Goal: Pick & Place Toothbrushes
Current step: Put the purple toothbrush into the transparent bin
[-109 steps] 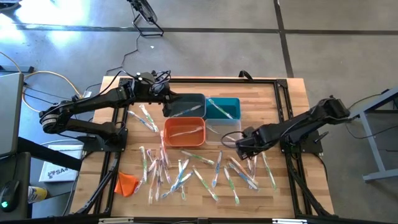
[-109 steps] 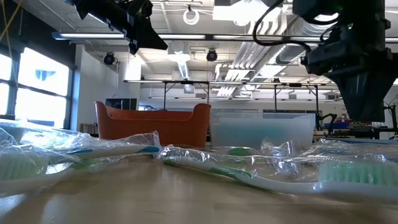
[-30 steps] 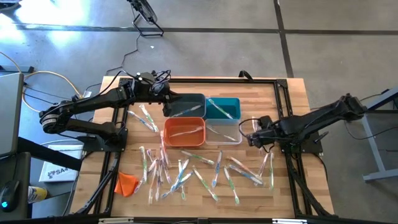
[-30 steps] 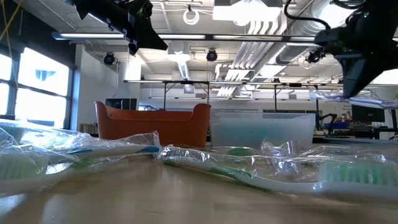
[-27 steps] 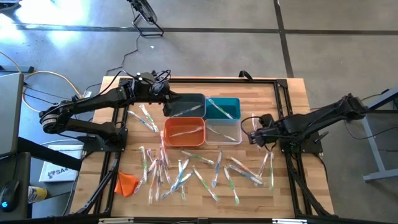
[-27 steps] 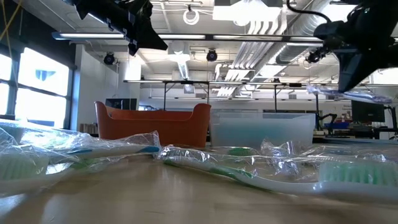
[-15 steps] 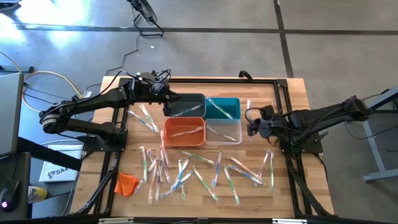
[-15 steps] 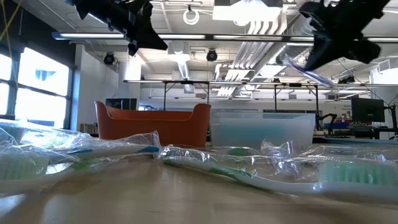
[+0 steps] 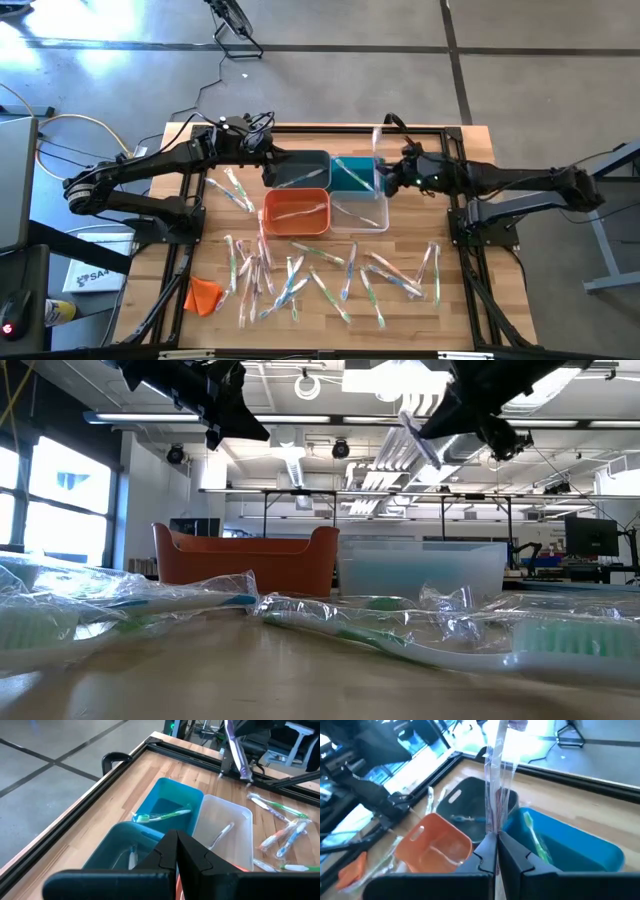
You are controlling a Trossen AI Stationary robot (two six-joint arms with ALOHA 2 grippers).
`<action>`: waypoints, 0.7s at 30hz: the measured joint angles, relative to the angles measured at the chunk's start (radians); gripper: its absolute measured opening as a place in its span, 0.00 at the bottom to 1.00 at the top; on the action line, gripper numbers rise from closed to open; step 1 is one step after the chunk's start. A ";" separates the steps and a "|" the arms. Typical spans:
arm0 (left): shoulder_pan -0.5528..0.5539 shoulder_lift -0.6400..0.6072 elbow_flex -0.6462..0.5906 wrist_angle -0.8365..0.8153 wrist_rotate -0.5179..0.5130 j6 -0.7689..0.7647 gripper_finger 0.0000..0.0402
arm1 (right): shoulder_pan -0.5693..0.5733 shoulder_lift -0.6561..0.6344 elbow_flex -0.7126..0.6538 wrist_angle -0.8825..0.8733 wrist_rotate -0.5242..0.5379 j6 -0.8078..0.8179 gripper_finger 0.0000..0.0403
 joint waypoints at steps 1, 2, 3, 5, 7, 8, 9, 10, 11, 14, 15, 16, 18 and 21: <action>0.000 0.000 0.000 0.000 0.000 0.000 0.00 | -0.011 0.011 0.000 0.014 -0.015 -0.015 0.01; 0.000 0.000 0.000 0.000 0.000 0.000 0.00 | -0.019 0.022 0.000 0.034 -0.032 -0.031 0.01; 0.000 0.000 0.000 0.000 0.000 0.000 0.00 | -0.027 0.035 0.000 0.054 -0.055 -0.042 0.01; 0.000 0.000 0.000 0.000 0.000 0.000 0.00 | -0.038 0.065 0.000 0.078 -0.099 -0.062 0.01; 0.000 0.000 0.000 0.000 0.000 0.000 0.00 | -0.045 0.098 0.000 0.099 -0.137 -0.084 0.01; 0.000 0.000 0.000 0.000 0.000 0.000 0.00 | -0.047 0.114 0.000 0.106 -0.153 -0.086 0.01; 0.000 0.000 0.000 0.000 0.000 0.000 0.00 | -0.047 0.129 0.000 0.107 -0.169 -0.088 0.01; 0.000 0.000 0.000 0.000 0.000 0.000 0.00 | -0.047 0.143 0.000 0.105 -0.178 -0.089 0.01; 0.000 0.000 0.000 0.000 0.000 0.000 0.00 | -0.047 0.156 0.000 0.103 -0.190 -0.095 0.01; 0.000 0.000 0.000 0.000 0.000 0.000 0.00 | -0.046 0.187 0.000 0.102 -0.233 -0.112 0.01; 0.000 0.000 0.000 0.000 0.000 0.000 0.00 | -0.047 0.195 0.000 0.102 -0.250 -0.118 0.01; 0.000 0.000 0.000 0.000 0.000 0.000 0.00 | -0.046 0.202 0.000 0.101 -0.261 -0.132 0.01; 0.000 0.000 0.000 0.000 0.001 0.000 0.00 | -0.046 0.214 0.000 0.098 -0.288 -0.165 0.01; 0.000 0.000 0.000 0.000 0.001 0.000 0.00 | -0.046 0.229 0.000 0.097 -0.320 -0.194 0.01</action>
